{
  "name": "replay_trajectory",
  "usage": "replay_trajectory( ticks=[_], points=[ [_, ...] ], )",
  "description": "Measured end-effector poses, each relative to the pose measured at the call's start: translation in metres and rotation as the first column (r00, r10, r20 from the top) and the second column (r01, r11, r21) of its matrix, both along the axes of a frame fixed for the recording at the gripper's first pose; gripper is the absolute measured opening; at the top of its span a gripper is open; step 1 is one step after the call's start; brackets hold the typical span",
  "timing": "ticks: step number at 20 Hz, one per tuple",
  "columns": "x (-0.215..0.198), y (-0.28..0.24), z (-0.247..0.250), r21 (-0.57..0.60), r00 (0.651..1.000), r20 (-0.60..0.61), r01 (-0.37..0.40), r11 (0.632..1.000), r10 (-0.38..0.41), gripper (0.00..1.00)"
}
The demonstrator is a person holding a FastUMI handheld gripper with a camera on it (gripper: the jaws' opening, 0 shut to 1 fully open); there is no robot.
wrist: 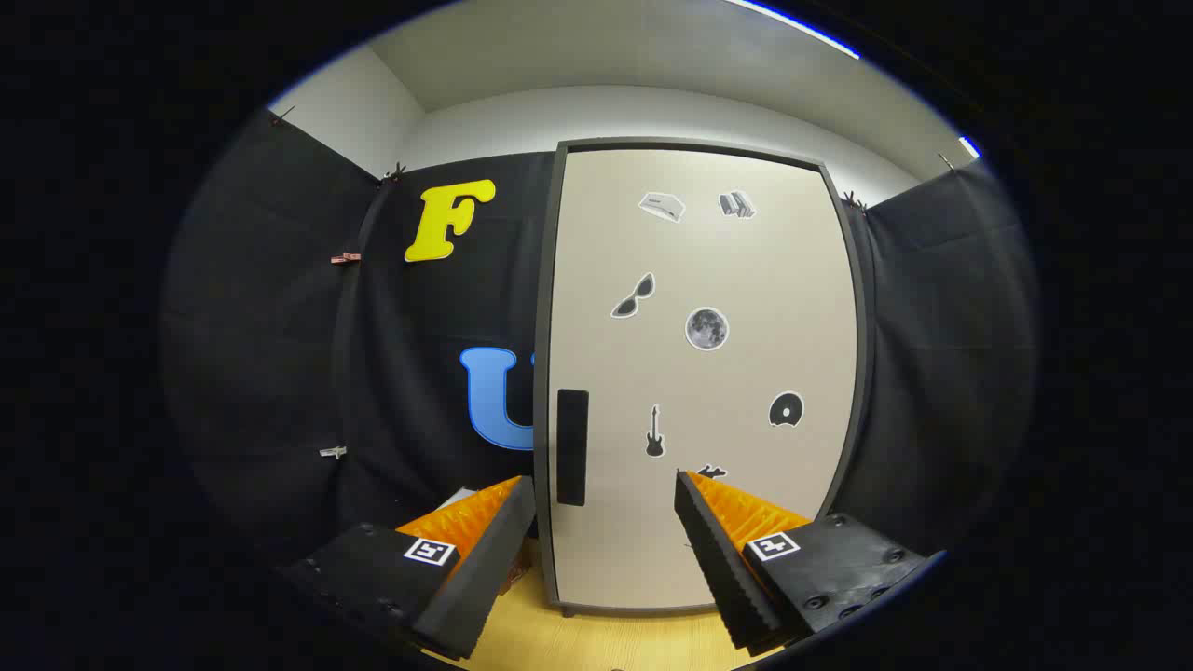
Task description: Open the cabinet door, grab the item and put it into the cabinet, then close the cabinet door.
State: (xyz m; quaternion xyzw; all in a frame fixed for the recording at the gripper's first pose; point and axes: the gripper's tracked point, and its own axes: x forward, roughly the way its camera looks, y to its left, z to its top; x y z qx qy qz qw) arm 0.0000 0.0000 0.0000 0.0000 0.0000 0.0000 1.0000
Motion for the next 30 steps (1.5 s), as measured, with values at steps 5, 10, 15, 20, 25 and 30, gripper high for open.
replay_trajectory(
  ticks=[5,10,15,20,25,30],
  points=[
    [0.005,-0.008,0.004,-0.016,0.999,0.014,0.042,0.999,-0.042,0.97],
    [0.007,-0.009,0.011,-0.03,0.997,0.056,0.047,0.998,-0.045,0.97],
    [0.009,-0.021,0.006,-0.024,0.997,0.041,0.07,0.997,-0.069,0.97],
    [0.016,-0.023,0.002,-0.019,0.998,0.027,0.064,0.998,-0.063,0.97],
    [0.027,-0.012,-0.001,-0.008,0.999,0.027,0.039,0.999,-0.039,0.97],
    [0.051,0.013,-0.013,0.008,1.0,0.011,-0.006,1.0,0.006,0.97]
  ],
)
